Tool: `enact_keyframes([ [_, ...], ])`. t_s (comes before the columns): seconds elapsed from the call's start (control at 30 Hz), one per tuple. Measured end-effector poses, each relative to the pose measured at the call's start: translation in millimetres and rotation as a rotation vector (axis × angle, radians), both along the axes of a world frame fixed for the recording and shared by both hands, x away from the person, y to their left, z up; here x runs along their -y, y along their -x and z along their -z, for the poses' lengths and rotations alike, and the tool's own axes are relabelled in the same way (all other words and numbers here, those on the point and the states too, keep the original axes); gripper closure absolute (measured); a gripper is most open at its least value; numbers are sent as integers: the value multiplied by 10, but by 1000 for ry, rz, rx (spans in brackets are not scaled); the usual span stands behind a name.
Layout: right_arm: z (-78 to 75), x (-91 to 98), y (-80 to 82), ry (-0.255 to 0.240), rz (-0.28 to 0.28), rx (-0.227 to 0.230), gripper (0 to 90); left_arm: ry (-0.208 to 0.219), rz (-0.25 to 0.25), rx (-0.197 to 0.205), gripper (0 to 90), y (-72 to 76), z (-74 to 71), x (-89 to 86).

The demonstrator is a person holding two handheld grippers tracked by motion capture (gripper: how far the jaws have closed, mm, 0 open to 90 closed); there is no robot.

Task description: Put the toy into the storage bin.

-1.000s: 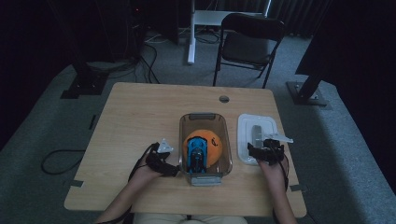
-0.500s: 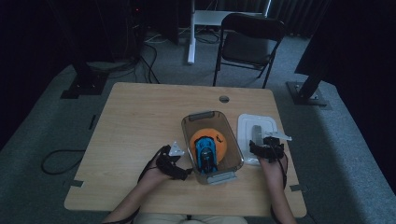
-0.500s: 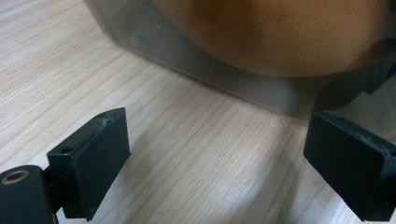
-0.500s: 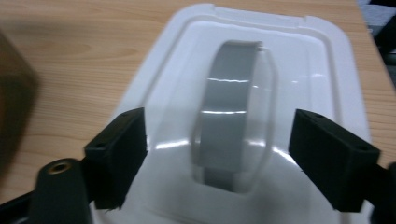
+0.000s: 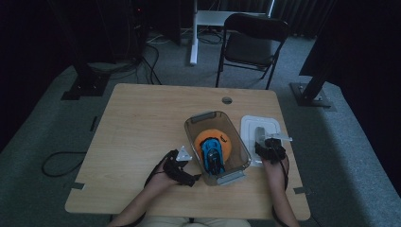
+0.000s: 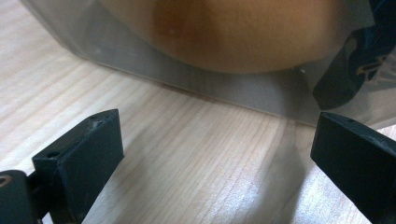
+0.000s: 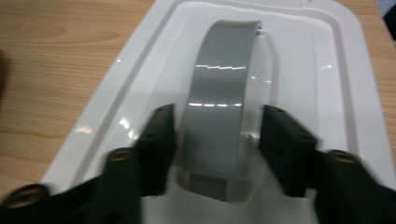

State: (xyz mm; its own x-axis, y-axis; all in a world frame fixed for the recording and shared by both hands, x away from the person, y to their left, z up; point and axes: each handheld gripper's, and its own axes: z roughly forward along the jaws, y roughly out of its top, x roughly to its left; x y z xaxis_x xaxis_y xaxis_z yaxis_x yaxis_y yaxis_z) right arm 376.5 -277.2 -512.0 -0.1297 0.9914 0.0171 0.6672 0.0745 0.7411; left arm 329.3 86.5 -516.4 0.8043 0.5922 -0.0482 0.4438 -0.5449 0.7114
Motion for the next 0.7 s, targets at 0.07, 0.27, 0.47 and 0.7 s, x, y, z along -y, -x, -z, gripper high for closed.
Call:
enact_keyframes([
  [0.07,1,5,-5,-7,-16,-3,657,-11,-4,12,31,8,-21,-16],
  [0.27,-26,58,16,-9,13,6,671,-12,-7,12,30,21,-14,-60],
  [0.47,-132,141,81,-20,27,32,673,-21,-9,11,23,34,22,-137],
  [0.7,-398,197,252,-46,27,104,673,-44,-22,27,18,56,30,-192],
])
